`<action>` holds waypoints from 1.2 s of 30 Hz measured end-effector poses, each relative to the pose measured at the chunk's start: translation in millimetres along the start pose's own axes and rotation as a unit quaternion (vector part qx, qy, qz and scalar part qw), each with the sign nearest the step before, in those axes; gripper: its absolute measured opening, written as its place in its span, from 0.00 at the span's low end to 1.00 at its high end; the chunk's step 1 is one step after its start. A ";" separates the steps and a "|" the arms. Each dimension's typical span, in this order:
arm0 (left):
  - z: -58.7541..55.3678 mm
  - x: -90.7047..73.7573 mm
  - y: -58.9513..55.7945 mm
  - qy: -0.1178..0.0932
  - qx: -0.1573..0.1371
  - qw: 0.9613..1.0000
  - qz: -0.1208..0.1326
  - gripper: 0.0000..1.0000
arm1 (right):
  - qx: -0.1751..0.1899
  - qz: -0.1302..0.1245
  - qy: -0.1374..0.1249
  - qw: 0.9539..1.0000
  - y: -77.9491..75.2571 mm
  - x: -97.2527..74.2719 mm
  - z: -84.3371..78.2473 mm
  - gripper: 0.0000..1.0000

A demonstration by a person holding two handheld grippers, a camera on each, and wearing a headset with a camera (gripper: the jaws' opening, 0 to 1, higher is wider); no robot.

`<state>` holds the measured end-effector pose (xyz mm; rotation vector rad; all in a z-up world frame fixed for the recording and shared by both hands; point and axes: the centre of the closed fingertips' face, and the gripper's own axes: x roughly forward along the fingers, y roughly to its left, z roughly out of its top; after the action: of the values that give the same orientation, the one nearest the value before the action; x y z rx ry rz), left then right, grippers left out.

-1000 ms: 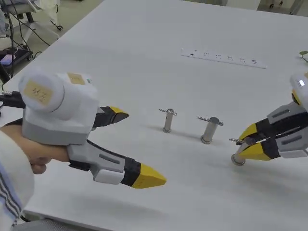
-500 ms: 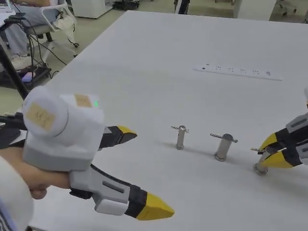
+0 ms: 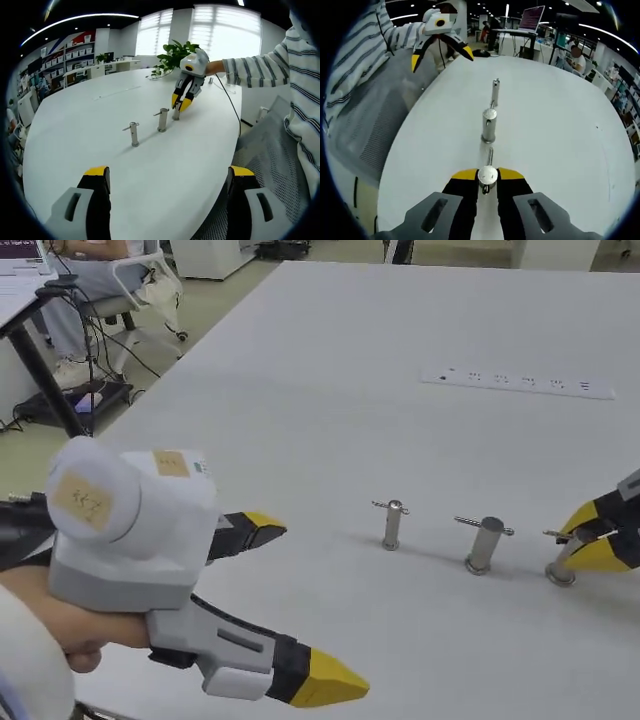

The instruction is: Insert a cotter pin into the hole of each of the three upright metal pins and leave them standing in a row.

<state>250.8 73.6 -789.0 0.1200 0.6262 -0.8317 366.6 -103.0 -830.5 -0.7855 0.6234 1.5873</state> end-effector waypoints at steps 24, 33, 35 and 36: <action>0.9 2.3 -7.4 -0.016 -0.040 0.999 0.008 0.96 | 0.076 -0.086 -0.074 0.991 -10.1 -20.0 12.6 0.27; 5.2 5.0 -6.8 -0.034 -0.057 0.998 0.022 0.93 | 0.136 -0.136 -0.131 0.972 6.5 -44.3 24.2 0.38; 7.7 7.0 -7.5 -0.041 -0.060 0.997 0.025 0.94 | 0.157 -0.148 -0.142 0.966 9.3 -45.4 23.3 0.41; 9.1 8.1 -7.7 -0.044 -0.061 0.997 0.027 0.94 | 0.164 -0.150 -0.147 0.964 11.2 -45.1 23.1 0.42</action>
<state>253.7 60.1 -785.0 -0.0101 0.5869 -0.7415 355.5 -115.3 -781.3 -0.3646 0.5054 1.2473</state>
